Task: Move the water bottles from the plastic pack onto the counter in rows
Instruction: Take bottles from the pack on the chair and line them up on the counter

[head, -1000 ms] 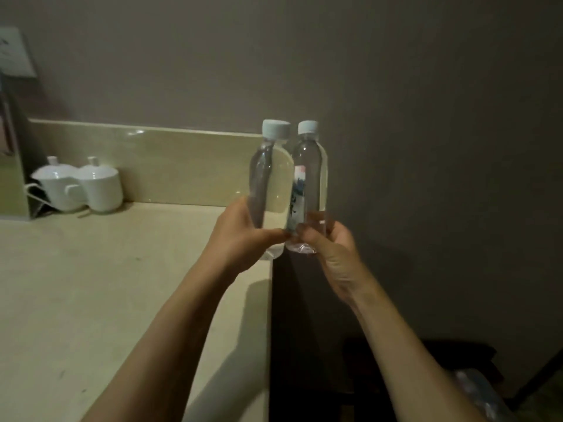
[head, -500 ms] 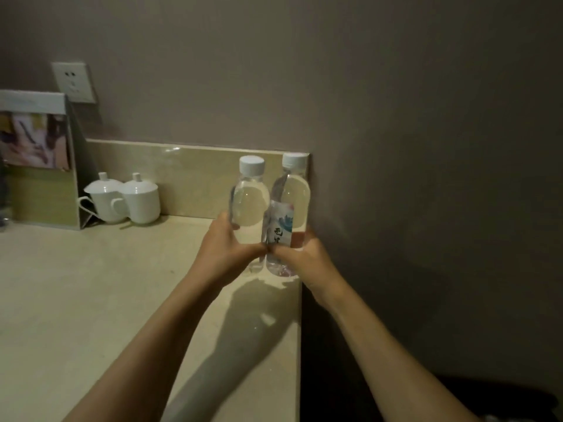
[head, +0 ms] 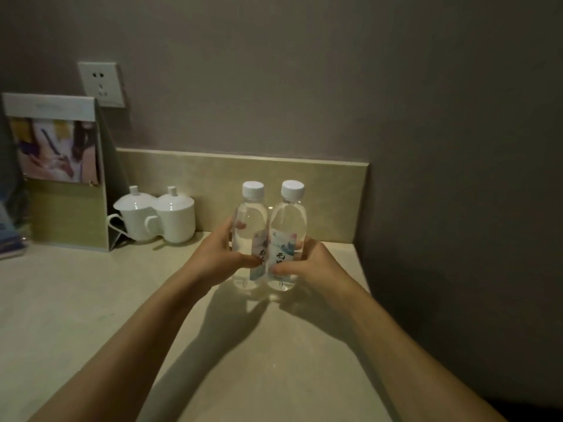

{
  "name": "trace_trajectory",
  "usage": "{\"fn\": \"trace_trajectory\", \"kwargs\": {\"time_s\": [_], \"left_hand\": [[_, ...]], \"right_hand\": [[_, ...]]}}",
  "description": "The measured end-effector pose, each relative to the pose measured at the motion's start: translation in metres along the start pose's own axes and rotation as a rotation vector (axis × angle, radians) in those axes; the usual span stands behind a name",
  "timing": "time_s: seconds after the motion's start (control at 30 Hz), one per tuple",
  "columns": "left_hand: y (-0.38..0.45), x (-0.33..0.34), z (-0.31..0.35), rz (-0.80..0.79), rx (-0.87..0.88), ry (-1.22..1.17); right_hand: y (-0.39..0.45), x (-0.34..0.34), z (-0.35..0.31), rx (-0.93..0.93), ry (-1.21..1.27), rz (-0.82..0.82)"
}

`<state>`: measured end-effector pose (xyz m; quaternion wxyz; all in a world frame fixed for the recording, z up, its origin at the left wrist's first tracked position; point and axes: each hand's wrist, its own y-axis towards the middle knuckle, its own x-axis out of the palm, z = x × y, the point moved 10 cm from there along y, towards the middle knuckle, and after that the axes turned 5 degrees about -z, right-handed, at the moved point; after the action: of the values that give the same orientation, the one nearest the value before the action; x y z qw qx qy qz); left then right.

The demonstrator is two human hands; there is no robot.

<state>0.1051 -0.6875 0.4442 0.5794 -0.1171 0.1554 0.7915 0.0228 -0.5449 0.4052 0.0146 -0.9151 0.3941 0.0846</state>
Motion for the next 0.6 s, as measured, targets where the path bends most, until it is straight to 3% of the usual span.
{"fn": "trace_trajectory", "kwargs": {"time_s": [0.3, 0.6], "left_hand": [[0.042, -0.06, -0.029, -0.131, 0.073, 0.079], [0.055, -0.075, -0.048, -0.118, 0.184, 0.13]], "right_hand": [[0.054, 0.04, 0.001, 0.066, -0.027, 0.079], [0.079, 0.057, 0.011, 0.078, -0.164, 0.139]]}}
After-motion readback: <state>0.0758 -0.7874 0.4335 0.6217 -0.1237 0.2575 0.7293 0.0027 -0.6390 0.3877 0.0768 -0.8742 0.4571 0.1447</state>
